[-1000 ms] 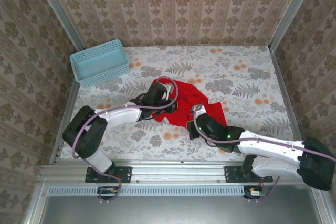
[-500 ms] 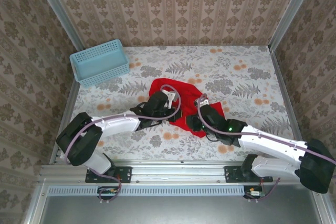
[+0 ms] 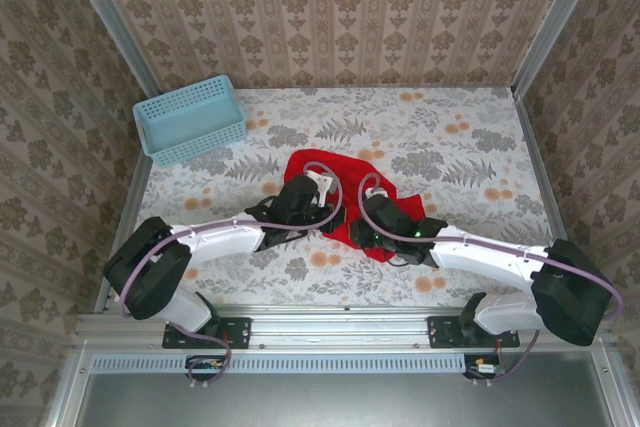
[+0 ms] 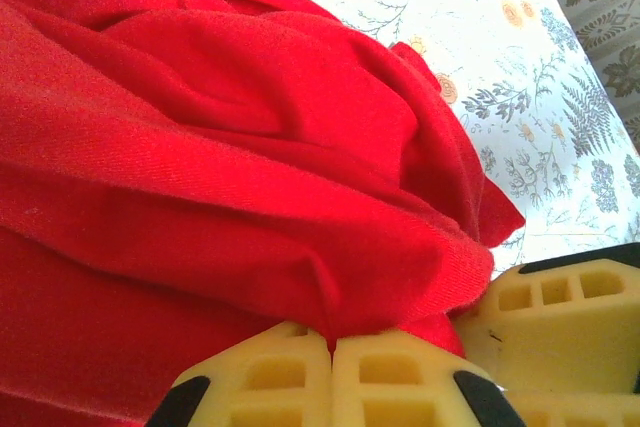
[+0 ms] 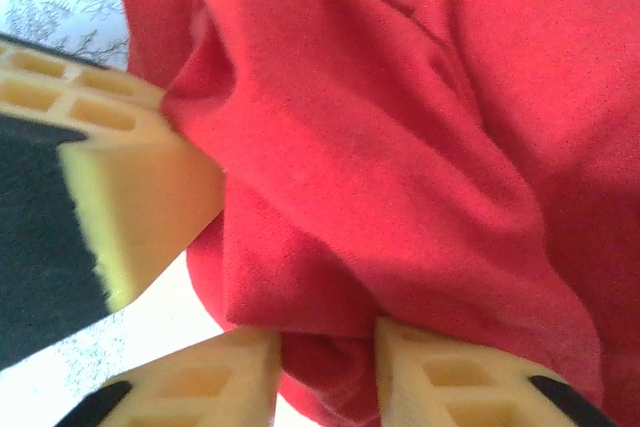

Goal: Fold the inside-out t-shirt
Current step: Turn the T-shirt inside out at the center of the table.

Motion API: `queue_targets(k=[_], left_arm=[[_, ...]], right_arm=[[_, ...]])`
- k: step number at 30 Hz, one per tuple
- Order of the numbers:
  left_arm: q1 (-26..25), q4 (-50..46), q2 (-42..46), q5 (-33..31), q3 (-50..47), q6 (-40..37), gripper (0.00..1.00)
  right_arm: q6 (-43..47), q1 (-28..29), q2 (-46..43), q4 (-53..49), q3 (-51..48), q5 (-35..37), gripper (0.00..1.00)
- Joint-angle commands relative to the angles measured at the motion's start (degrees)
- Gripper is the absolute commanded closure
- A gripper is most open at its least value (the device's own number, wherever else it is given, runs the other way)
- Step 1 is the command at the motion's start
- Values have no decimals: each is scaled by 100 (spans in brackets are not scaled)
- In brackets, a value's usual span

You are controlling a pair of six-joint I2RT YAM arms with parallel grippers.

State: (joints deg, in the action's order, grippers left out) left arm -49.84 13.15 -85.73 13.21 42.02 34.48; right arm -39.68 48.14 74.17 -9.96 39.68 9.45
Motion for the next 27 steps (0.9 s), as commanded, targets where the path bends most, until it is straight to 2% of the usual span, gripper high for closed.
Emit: queue_targets(k=[1, 8, 9, 14, 21, 27], left_arm=[[-30, 114, 133, -55, -36, -108, 100], [-44, 132, 145, -64, -56, -117, 100], [-43, 140, 146, -51, -62, -121, 100], [-45, -77, 160, -145, 50, -135, 100], [123, -363, 114, -277, 255, -47, 100], [161, -505, 30, -204, 369, -99, 99]], right_arm=[[-106, -29, 115, -330, 245, 439, 72], [-123, -115, 107, -286, 245, 330, 67], [-114, -144, 150, -284, 282, 266, 69], [80, -88, 189, -370, 433, 25, 98], [452, 574, -637, -457, -14, 214, 100], [237, 1014, -1118, -192, -685, 332, 100]])
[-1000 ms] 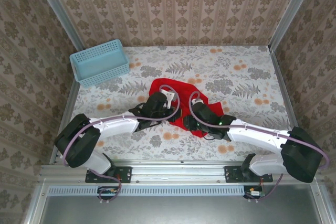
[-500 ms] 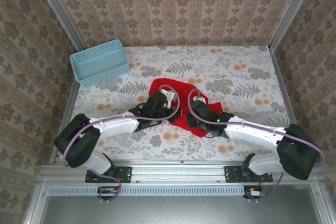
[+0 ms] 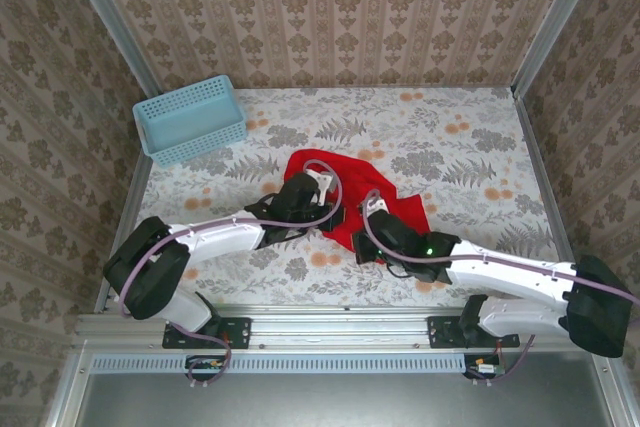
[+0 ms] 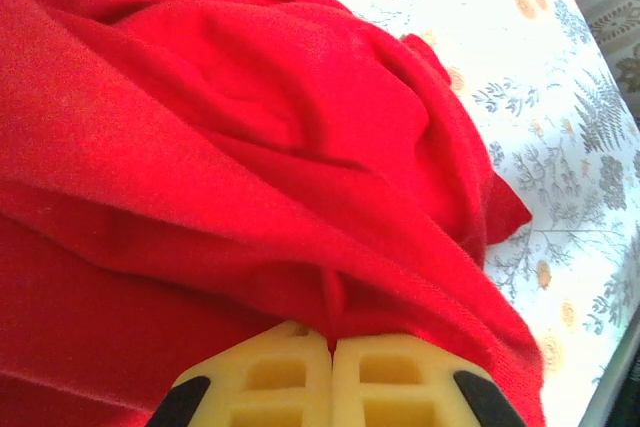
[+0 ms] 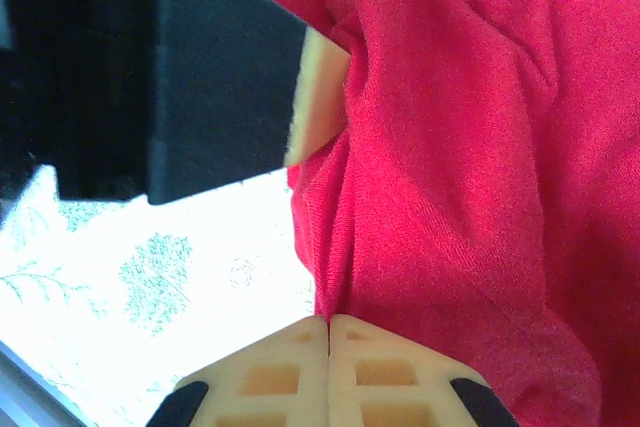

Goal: Fold the inside-out t-shirt
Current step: Turn the T-shirt inside out at the center of the table.

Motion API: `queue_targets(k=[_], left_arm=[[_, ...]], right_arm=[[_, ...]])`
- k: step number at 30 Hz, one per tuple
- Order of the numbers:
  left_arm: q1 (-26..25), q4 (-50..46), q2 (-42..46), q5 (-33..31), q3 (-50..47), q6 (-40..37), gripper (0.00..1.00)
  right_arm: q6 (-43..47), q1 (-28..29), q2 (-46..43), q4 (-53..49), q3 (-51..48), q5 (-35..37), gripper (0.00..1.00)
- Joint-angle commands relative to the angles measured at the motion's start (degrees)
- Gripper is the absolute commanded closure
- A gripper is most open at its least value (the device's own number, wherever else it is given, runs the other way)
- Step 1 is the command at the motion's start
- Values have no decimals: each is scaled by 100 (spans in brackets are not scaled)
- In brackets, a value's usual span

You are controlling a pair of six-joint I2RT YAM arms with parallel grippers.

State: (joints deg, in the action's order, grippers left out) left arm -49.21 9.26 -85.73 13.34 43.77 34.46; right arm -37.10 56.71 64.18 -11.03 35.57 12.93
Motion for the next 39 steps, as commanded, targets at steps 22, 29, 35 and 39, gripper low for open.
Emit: queue_targets(k=[22, 29, 35, 39], left_arm=[[-892, -1168, 1374, -1318, -473, -160, 54], [-844, -552, 1366, -1166, -800, 148, 52], [-947, -246, 1093, -901, -787, 175, 50], [-1037, -183, 822, -807, -629, 183, 48]], right_arm=[[107, -505, -303, 196, -348, -812, 50], [169, -431, 444, -141, -36, 86, 43], [197, -439, 628, -196, 285, 439, 72], [225, -440, 352, 53, 241, 39, 91]])
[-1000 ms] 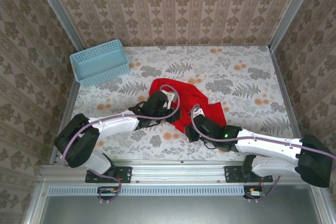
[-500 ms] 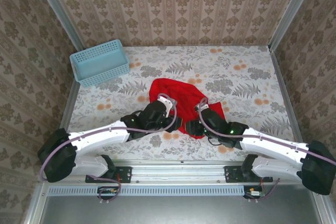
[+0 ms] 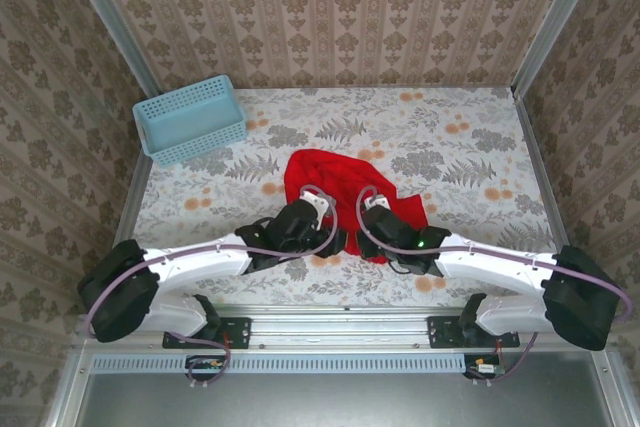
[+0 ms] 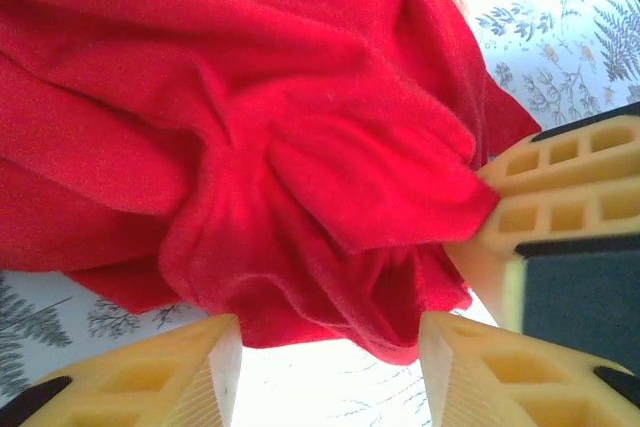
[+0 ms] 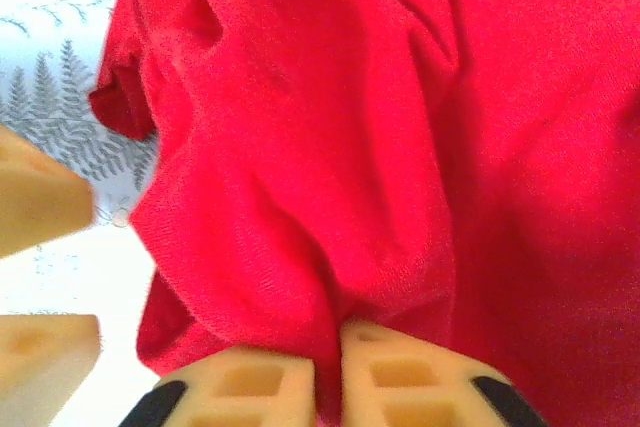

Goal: Fold the inside-out t-shirt
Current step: Turn the T-shirt inside out at the center of the table.

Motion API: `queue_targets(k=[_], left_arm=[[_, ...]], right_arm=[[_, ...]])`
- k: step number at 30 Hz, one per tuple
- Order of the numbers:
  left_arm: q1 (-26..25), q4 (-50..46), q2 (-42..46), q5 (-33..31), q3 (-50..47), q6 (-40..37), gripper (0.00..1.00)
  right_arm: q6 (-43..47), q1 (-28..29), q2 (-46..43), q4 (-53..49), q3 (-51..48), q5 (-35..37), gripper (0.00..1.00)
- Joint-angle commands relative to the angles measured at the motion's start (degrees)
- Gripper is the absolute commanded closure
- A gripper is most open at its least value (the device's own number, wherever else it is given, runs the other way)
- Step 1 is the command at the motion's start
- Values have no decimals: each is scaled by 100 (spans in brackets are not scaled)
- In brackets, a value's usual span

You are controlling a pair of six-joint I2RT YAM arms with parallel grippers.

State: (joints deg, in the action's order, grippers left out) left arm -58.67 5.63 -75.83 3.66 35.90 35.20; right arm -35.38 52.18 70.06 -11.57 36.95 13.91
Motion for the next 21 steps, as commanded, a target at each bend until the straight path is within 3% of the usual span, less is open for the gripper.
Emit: queue_targets(k=[1, 10, 12, 16, 21], left_arm=[[-104, 197, -228, 161, 196, 110, 48], [-41, 223, -818, -23, 603, 57, 45], [9, 102, -973, -23, 686, 73, 50], [78, -60, -1020, -97, 633, 25, 70], [115, -277, -819, -208, 384, -104, 94]], right_arm=[[41, 11, -307, 155, 71, -143, 92], [-368, 11, -696, 519, -259, -581, 97], [-380, 11, -709, 490, -249, -562, 98], [-374, -6, -950, 214, -258, -297, 99], [-382, -516, -1366, -235, -317, -275, 100]])
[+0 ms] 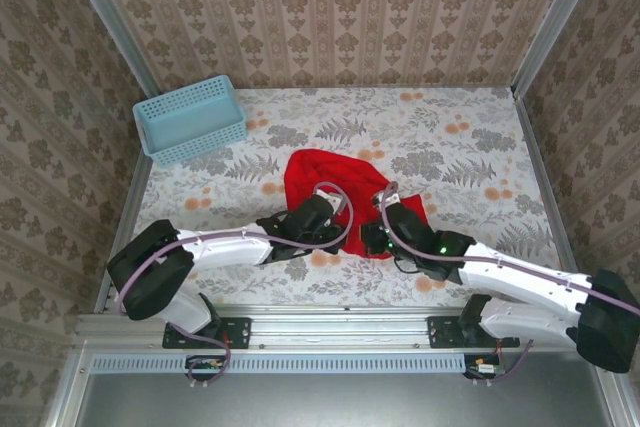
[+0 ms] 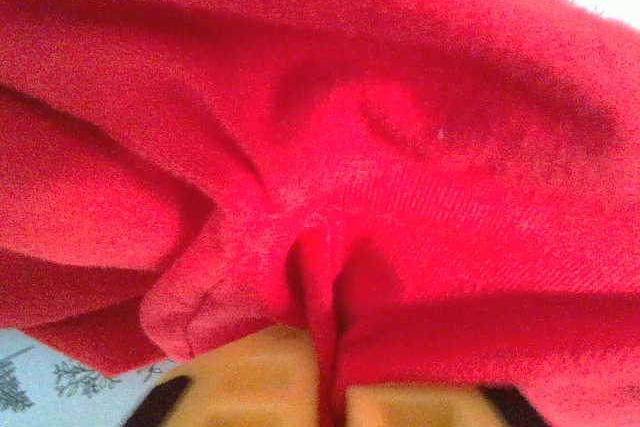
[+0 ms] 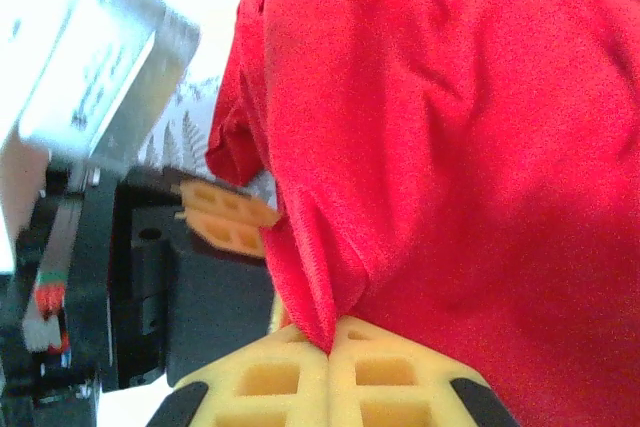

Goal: Fold the inside-out t-shirt
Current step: Turn the T-shirt inside out at the center of the table.

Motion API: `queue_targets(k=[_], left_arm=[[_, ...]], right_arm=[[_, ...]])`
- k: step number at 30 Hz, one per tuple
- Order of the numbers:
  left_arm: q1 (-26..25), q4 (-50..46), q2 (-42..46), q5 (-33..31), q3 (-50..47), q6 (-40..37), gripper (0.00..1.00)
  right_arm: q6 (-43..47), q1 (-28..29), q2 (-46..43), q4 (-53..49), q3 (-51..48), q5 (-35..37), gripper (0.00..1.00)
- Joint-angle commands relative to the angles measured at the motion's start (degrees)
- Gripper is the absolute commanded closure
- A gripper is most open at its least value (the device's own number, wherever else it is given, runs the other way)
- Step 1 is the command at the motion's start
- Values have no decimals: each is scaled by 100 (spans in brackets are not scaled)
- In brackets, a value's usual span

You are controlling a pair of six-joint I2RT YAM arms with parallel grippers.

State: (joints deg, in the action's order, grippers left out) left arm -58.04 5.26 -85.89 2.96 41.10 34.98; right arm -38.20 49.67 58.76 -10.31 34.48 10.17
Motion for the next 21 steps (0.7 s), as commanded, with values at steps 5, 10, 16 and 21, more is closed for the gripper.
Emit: queue_targets(k=[5, 10, 16, 21], left_arm=[[-23, -224, 674, -75, -514, -304, 100], [-312, -134, 1210, 32, -732, -634, 100], [-339, 173, 1250, 433, -884, -738, 100], [-212, 243, 1059, 468, -841, -637, 100]], right_arm=[[101, -846, -209, -338, -69, -277, 100], [484, -1041, 486, -440, 385, -77, 100], [751, -1144, 1316, -650, 997, 231, 99], [912, -967, 1311, -963, 1169, 230, 73]])
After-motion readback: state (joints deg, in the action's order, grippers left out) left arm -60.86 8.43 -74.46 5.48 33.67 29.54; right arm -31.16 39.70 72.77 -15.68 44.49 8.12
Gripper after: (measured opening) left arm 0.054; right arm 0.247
